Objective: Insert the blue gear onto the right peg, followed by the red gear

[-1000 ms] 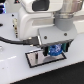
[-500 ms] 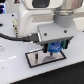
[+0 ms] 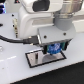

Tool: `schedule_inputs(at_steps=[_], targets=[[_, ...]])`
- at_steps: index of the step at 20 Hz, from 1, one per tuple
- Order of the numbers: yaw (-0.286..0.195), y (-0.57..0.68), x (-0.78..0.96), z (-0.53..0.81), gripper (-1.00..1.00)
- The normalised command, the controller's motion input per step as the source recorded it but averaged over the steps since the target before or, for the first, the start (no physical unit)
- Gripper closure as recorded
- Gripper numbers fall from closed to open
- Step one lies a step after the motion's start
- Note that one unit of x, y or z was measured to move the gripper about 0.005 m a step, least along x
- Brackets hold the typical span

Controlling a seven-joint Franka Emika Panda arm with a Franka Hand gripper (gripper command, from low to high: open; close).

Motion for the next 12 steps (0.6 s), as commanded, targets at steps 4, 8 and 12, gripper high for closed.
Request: schedule_inputs(at_steps=[4,8,12], targets=[[0.0,0.06,0.2,0.13,1.0],[0.0,-0.09,0.32,0.39,1.0],[0.0,-0.06,0.24,0.2,1.0]])
